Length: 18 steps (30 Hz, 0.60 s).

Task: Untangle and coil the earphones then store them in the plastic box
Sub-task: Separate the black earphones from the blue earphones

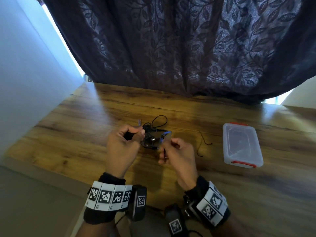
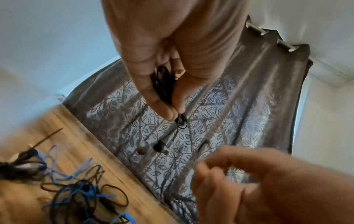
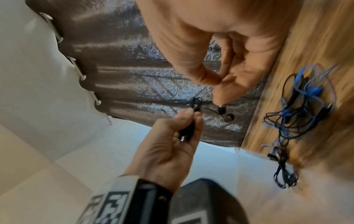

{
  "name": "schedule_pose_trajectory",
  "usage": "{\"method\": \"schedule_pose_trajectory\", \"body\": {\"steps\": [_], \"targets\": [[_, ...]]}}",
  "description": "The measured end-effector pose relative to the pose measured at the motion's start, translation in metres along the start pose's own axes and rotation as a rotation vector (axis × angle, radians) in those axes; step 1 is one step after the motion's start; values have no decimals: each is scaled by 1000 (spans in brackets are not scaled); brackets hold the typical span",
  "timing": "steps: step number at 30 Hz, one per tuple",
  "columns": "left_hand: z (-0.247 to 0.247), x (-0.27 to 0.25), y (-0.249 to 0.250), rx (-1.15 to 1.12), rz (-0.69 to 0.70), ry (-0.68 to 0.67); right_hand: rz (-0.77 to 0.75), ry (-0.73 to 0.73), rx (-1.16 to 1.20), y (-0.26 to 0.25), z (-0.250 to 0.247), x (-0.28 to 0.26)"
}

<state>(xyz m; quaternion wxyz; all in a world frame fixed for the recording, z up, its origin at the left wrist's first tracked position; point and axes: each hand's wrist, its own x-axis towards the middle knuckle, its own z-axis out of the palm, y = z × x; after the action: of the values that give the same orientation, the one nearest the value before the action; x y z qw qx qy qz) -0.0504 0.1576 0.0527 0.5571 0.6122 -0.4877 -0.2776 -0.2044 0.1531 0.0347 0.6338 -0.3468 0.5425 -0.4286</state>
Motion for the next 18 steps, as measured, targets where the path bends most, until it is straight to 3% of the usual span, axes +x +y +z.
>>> {"method": "schedule_pose_trajectory", "body": {"steps": [4, 8, 13, 18], "targets": [[-3, 2, 1, 148, 45, 29, -64, -134, 27, 0, 8, -13], [3, -5, 13, 231, 143, 31, 37, -240, -23, -2, 16, -7], [17, -22, 24, 258, 273, -32, 47, -204, 106, -1, 25, 1], [12, -20, 19, 130, 137, -27, -1, -193, 344, 0, 21, 8]]}}
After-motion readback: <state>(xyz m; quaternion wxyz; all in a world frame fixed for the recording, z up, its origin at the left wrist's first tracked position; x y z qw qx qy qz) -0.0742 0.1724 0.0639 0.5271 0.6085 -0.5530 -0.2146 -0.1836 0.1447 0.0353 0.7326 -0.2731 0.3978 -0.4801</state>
